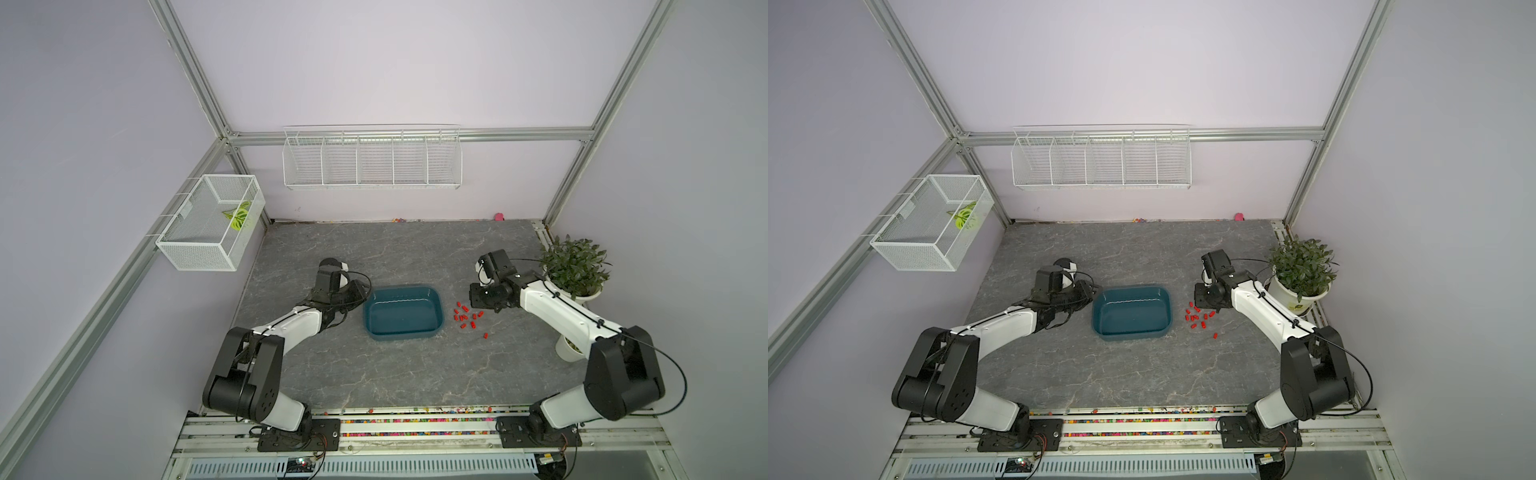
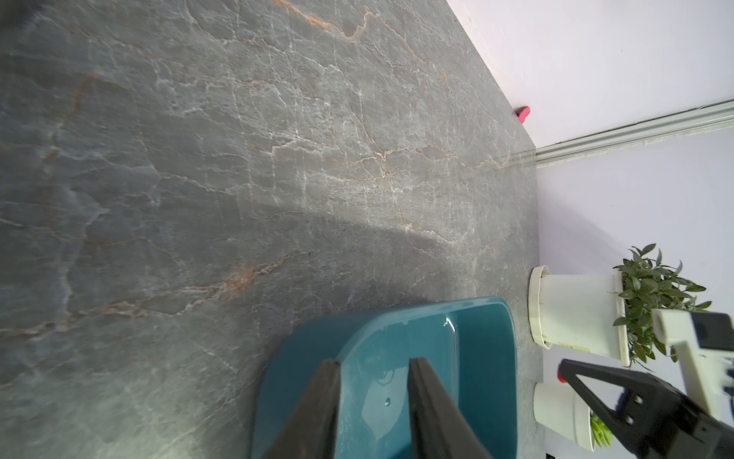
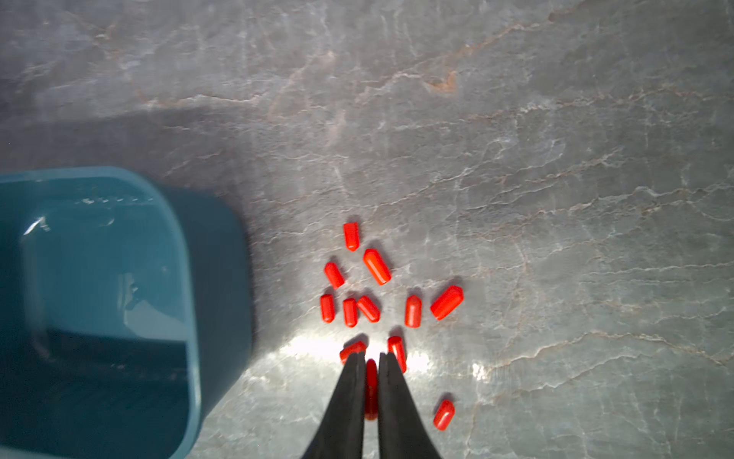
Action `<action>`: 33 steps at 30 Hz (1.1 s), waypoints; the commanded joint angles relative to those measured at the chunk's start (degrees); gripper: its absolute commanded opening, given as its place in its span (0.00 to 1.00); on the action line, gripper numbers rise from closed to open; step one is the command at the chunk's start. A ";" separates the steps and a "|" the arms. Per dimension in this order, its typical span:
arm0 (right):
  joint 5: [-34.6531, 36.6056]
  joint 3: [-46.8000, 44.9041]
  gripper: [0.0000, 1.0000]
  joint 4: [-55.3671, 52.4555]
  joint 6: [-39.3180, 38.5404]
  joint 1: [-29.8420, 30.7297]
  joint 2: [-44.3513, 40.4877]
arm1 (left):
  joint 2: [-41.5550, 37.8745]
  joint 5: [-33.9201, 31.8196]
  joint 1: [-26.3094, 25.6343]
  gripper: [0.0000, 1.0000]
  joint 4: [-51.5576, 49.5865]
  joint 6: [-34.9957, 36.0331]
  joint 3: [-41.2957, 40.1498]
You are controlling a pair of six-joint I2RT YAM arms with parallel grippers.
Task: Take the screw protection sleeves out of the storage box
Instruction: Place the screw protection sleeve at the center of the board.
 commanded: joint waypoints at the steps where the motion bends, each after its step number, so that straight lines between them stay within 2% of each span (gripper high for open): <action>1: -0.19 -0.32 0.14 1.50 -2.00 -0.72 2.94 | 0.93 -0.22 0.17 0.36 -0.87 0.51 1.17; 19: -0.13 2.01 0.14 4.02 -4.57 -2.66 13.02 | 1.08 -0.24 0.20 0.36 -0.92 0.51 1.26; 33: -0.04 3.91 0.16 4.21 -5.50 -3.49 16.16 | 1.01 -0.10 0.22 0.36 -0.98 0.59 1.26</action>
